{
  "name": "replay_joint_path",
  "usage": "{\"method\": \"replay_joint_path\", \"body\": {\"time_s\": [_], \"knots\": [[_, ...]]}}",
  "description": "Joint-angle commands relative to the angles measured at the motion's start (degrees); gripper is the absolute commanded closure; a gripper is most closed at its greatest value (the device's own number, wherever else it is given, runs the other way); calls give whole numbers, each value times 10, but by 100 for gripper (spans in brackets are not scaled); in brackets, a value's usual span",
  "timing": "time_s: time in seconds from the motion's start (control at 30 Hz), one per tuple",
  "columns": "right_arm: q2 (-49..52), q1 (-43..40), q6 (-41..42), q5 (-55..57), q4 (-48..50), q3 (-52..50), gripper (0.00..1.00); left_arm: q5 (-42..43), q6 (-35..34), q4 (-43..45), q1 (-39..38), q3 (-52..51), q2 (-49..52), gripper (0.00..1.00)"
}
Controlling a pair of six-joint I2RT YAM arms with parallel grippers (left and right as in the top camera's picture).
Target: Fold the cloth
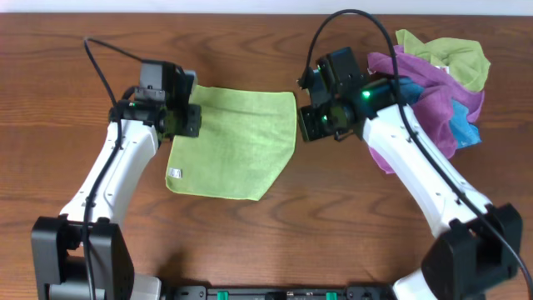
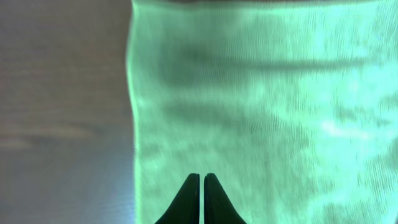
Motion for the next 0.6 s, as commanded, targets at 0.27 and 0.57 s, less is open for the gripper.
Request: {"method": "replay_joint_path", "body": {"time_s": [0.27, 0.57], "knots": [[-20, -30, -31, -239, 203, -244, 53, 62, -97, 65, 0, -109, 8, 94], [29, -26, -10, -210, 285, -249, 34, 106, -101, 85, 0, -143, 9, 94]]}}
